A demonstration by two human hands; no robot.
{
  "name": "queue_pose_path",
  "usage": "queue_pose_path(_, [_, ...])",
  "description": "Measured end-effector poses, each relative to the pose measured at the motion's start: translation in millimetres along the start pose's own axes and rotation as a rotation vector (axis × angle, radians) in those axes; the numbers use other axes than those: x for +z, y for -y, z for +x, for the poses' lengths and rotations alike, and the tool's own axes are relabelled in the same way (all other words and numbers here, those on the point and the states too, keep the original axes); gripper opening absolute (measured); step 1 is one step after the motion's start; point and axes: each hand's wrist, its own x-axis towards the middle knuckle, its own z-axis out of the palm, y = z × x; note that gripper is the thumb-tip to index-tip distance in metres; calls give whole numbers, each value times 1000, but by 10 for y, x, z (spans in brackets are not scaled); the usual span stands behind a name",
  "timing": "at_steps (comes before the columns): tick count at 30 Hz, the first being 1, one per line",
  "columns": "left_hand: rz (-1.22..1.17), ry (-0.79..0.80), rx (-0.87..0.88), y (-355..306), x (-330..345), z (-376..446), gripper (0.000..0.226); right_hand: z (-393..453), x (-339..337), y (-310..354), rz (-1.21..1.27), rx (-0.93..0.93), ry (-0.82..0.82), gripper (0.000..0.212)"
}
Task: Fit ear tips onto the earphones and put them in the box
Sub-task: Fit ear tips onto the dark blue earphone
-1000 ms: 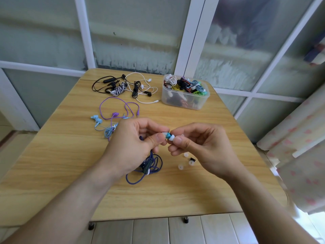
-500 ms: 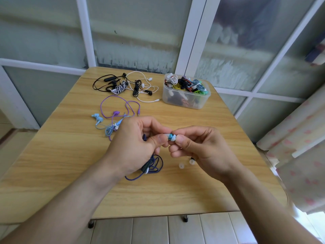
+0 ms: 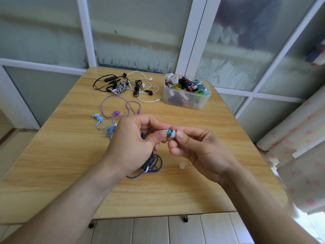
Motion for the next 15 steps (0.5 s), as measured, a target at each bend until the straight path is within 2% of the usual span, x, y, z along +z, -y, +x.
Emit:
queue_pose_path(5, [-93, 27, -117, 1, 22, 0, 25, -9, 0, -16, -221, -171, -91, 21])
queue_pose_path(8, [-105, 28, -155, 1, 31, -1, 25, -23, 13, -12, -256, -218, -94, 17])
queue_pose_path(11, [-29, -13, -96, -6, 56, 2, 26, -4, 29, -41, -193, -189, -91, 16])
queue_pose_path(15, [-37, -70, -67, -20, 84, -14, 21, 30, 74, -95, 48, -72, -84, 20])
